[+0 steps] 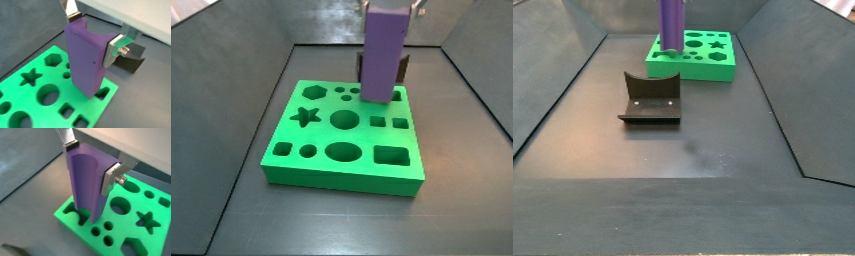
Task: Pick up the arch object. Move up. Move to above the board. Insert the arch object.
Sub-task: Insert the arch object.
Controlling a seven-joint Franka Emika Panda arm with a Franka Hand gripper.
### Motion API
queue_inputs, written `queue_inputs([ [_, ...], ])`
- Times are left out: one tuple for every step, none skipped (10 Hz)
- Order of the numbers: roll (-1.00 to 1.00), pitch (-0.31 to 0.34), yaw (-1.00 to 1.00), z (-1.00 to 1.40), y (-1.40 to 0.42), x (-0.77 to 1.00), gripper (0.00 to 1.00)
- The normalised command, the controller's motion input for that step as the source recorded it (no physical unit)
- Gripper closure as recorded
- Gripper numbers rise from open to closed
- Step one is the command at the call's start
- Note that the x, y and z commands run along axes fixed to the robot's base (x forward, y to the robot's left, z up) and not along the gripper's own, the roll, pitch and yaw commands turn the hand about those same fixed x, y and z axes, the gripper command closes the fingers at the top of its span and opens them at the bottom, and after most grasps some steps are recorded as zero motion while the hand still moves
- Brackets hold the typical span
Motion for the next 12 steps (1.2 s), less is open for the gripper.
queue_inputs([
  [0.04,0.0,0.24,-0.01,0.26,0.61,1.0],
  [0.02,0.0,0.31,-0.08,0.28,0.51,1.0],
  [0.07,-0.056,0.41,-0.08,0.03,0.15,1.0],
  [0.03,-0.073,0.35,0.0,0.02,0.01,1.0],
  [0.0,-0.084,0.0,-0.01,0.0,-0.13,1.0],
  [0.04,-0.084,0.0,-0.04,-0.01,-0.16,1.0],
  [0.05,-0.069,0.09,-0.06,0.0,-0.02,1.0],
  [0.04,-0.073,0.09,-0.08,0.0,0.0,1.0],
  [0.05,-0.066,0.09,-0.11,0.0,0.0,1.0],
  [0.06,-0.023,0.01,-0.07,-0.03,0.09,1.0],
  [0.06,-0.026,0.0,-0.14,-0.05,0.04,1.0],
  [0.08,-0.046,0.0,-0.15,-0.08,0.0,1.0],
])
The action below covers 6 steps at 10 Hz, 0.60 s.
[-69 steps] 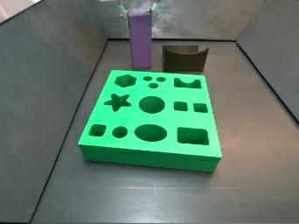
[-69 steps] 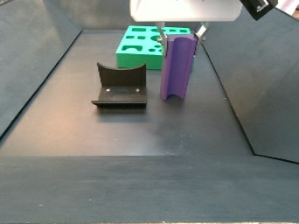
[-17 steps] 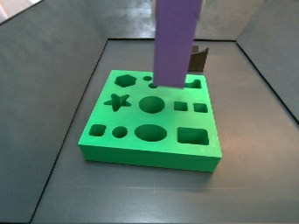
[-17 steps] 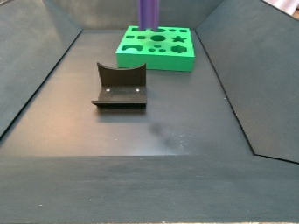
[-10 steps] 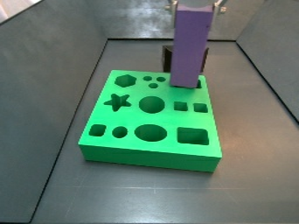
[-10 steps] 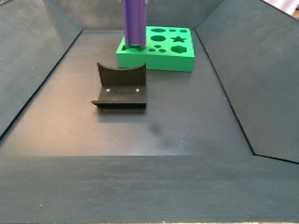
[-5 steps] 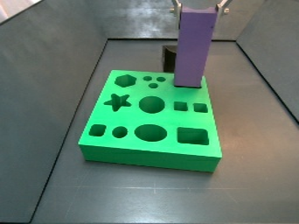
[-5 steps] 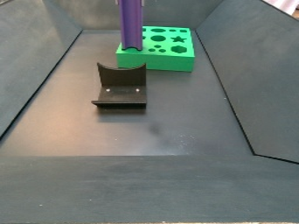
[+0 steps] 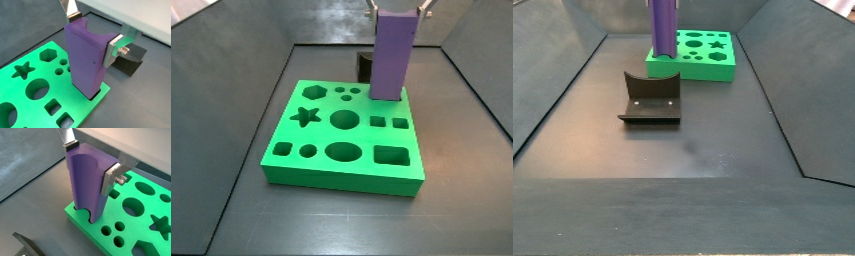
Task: Pick up the arch object. Move up. Move to above the board. Insert the arch object.
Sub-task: Insert the arch object.
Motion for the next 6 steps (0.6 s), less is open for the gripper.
queue_inputs([
  [0.07,-0.046,0.0,-0.12,-0.06,0.02,1.0],
  [0.06,-0.046,0.0,-0.16,-0.08,0.07,1.0],
  [0.08,-0.049,0.0,-0.18,-0.11,0.07,1.0],
  [0.08,-0.036,0.0,-0.23,-0.09,0.15,1.0],
  [0.11,-0.023,0.08,-0.3,-0.02,0.33,1.0],
  [0.17,0.0,0.15,-0.19,0.01,0.26,1.0],
])
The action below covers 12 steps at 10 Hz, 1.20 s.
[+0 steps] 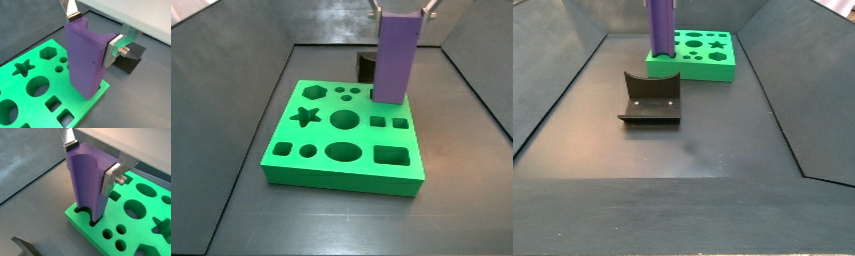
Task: Pick up the arch object. Move up. Move to above the board. Insert the arch object.
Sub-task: Insert the arch object.
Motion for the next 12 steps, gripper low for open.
queue_inputs([
  [0.18,0.0,0.11,-0.14,0.15,0.07,1.0],
  [0.13,0.0,0.06,-0.1,0.25,0.0,1.0],
  [0.1,0.0,0.09,-0.01,0.24,0.0,1.0],
  [0.01,0.0,-0.01,0.0,0.11,-0.21,1.0],
  [0.0,0.0,-0.17,0.1,0.12,-0.28,1.0],
  [0.0,0.0,-0.17,0.15,0.06,-0.18,1.0],
  [0.03,0.0,-0.02,0.26,0.0,-0.19,1.0],
  [0.25,0.0,0.06,0.22,0.0,0.0,1.0],
  [0.44,0.0,0.11,0.19,-0.03,0.0,1.0],
  [0.47,-0.024,0.23,0.05,0.0,0.0,1.0],
  [0.5,-0.071,0.27,0.0,0.0,0.0,1.0],
  [0.5,-0.083,0.25,0.0,-0.06,0.0,1.0],
])
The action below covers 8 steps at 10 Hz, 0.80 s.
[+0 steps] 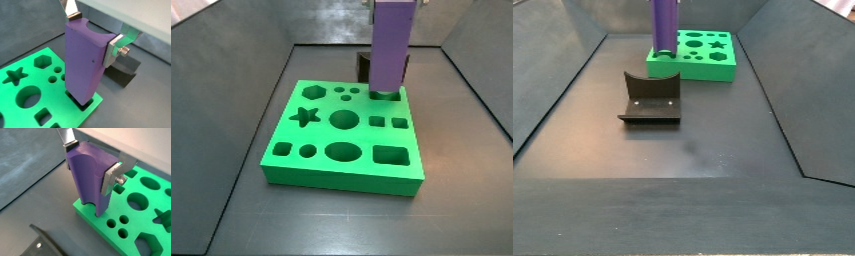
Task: Pick up the arch object. Move up. Move to above the board. Insert the arch object.
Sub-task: Insert the arch object.
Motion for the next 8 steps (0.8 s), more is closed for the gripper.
queue_inputs([
  [0.32,-0.077,0.01,0.04,-0.19,0.0,1.0],
  [0.16,0.0,0.0,0.0,-0.17,0.0,1.0],
  [0.19,0.0,0.0,0.0,-0.22,0.06,1.0],
  [0.22,0.0,0.06,0.0,-0.22,0.21,1.0],
  [0.16,0.0,0.14,-0.04,0.0,0.25,1.0],
  [0.21,0.0,0.22,-0.14,0.0,0.09,1.0],
  [0.19,-0.003,0.14,-0.12,0.0,0.0,1.0],
  [0.12,0.0,0.0,0.0,-0.07,0.0,1.0],
])
